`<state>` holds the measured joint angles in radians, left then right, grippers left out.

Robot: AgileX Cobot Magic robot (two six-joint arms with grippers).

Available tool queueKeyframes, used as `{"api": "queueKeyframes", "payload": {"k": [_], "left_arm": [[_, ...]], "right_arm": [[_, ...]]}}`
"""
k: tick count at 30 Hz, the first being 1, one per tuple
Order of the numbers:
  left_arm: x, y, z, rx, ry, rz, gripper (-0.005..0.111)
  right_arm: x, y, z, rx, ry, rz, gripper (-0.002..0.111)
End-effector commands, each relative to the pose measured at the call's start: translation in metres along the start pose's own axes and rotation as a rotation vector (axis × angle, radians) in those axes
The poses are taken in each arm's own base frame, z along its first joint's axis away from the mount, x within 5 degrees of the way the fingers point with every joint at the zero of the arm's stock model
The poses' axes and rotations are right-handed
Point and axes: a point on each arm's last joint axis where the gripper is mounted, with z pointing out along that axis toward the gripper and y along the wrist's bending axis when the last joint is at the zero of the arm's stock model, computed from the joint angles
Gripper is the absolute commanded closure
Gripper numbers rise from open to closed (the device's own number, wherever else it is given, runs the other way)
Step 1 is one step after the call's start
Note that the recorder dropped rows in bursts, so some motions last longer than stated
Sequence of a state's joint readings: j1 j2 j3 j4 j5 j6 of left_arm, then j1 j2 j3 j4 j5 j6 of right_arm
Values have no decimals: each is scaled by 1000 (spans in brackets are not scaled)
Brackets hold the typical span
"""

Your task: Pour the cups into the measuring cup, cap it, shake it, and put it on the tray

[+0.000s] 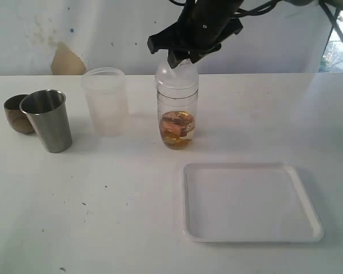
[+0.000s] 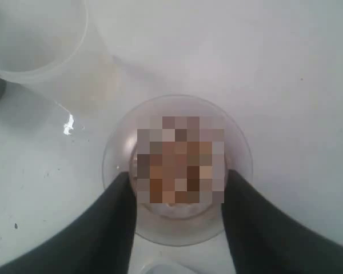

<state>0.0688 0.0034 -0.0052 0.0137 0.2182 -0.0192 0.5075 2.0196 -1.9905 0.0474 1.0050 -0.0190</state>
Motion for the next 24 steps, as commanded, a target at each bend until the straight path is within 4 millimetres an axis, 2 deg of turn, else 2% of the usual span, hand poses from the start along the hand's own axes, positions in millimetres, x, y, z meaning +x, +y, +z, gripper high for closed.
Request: {"api": "queueKeyframes", "payload": {"k": [1,16,24], "left_arm": [[1,0,0,-5,-7,5,107],[1,0,0,-5,-7,5,107],[1,0,0,-5,-7,5,107]], "right_arm": [[-4,1,-4,-4,-31,6,108],[0,-1,-4,17,12,-8,108],[-4,-1,-4,18,-32,-8,108]]}}
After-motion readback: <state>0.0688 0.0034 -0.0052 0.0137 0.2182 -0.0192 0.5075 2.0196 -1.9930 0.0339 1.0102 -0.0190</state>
